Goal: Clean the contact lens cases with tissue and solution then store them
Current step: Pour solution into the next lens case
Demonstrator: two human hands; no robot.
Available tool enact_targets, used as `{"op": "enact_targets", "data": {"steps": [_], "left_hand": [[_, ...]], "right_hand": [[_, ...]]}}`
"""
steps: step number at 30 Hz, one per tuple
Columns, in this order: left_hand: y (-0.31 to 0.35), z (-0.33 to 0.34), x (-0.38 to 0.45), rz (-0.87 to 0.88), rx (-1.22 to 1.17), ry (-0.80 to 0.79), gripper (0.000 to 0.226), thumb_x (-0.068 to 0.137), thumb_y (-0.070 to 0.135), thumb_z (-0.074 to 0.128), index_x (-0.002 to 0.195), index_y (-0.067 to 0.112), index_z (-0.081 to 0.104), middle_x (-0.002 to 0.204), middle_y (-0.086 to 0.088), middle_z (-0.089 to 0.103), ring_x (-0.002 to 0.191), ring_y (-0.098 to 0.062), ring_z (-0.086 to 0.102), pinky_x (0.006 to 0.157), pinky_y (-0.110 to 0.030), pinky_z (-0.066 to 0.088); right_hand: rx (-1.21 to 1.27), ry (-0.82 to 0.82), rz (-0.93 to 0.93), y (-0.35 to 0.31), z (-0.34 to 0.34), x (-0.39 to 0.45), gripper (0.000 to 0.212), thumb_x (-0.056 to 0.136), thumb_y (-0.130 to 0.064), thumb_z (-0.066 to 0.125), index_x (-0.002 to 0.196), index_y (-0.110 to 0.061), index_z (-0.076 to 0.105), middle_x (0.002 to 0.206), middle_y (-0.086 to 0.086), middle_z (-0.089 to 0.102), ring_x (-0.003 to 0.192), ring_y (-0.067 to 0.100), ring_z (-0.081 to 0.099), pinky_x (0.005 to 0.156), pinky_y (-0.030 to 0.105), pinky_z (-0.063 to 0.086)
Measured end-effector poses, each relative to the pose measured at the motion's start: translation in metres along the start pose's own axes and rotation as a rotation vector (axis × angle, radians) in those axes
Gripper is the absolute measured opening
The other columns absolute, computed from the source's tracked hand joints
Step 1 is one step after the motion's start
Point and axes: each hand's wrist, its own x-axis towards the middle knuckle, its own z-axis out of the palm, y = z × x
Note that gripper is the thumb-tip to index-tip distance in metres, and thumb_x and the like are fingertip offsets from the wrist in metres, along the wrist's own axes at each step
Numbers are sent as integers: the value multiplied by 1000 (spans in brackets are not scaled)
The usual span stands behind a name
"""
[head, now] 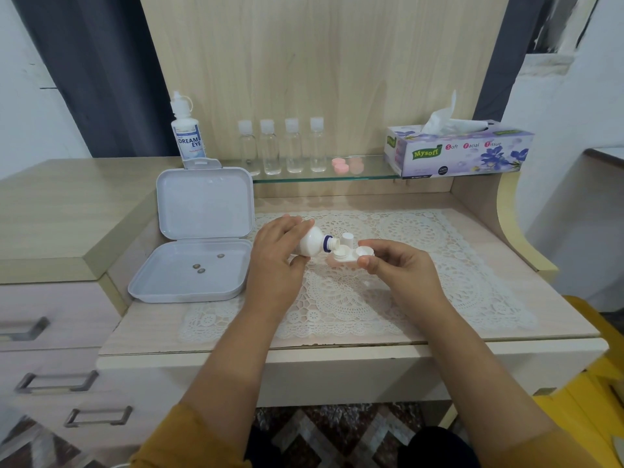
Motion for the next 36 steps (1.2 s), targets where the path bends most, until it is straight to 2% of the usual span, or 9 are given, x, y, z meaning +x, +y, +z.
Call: {"op": "enact_targets", "data": {"steps": [7,16,19,23,25,27,28,31,36], "left_hand": [[4,-3,0,-88,-17,-41,56,72,3,76,124,20,62,123,4,60,118,-15,46,103,-37,37],[9,-6,2,-154,-68,-11,56,72,10,79,124,22,61,114,19,56,107,1,38,92,-4,25],[12,-8,3,-198,-112,-1,56,73,9,79,124,24,60,109,24,53,109,-3,41,88,1,25],[14,-10,6,-261,-171,-31,57,73,7,79,124,26,60,112,19,55,115,-8,44,91,-3,30],[14,-10,8,-320,-226,-72,57,73,7,78,122,32,61,116,15,55,115,-8,46,100,-19,40],[15,-10,11,-339,-265,-105,59,71,7,78,115,44,62,114,16,56,112,-10,51,95,-40,49],[17,-10,12,-331,-272,-119,61,71,7,78,109,51,61,112,18,57,110,-10,52,91,-44,51],[22,-10,18,-306,-270,-146,62,69,6,78,98,58,60,112,16,60,109,-7,54,93,-43,50],[24,-4,23,-278,-266,-190,55,69,4,78,107,42,64,114,14,60,110,-7,53,99,-37,45]], "right_hand": [[9,9,-13,-2,0,0,22,82,-10,73,92,-29,73,88,-1,74,81,4,66,78,14,53],[40,-15,-7,-5,1,-2,24,83,-5,71,94,-26,71,73,-12,72,67,-4,62,71,10,50],[42,-14,4,-5,0,-1,22,82,-5,71,96,-23,71,72,-10,72,65,-4,62,69,10,50],[50,-15,8,-4,-1,-1,23,81,-5,73,96,-22,72,75,-8,73,67,-2,63,70,12,51],[57,-15,6,-3,-1,0,23,81,-4,73,97,-21,72,77,-7,73,68,-2,64,72,13,52],[62,-15,10,-3,-1,0,23,80,-4,73,97,-20,72,76,-7,73,68,-1,64,73,13,52],[62,-16,11,-3,-1,1,23,80,-4,73,97,-20,72,75,-7,73,68,-2,64,73,13,52],[63,-21,15,-2,-2,1,23,80,-4,74,98,-19,72,78,-6,74,70,0,65,75,15,53],[66,-20,13,-1,-3,1,24,79,-5,75,98,-19,73,82,-5,75,74,2,66,76,17,54]]}}
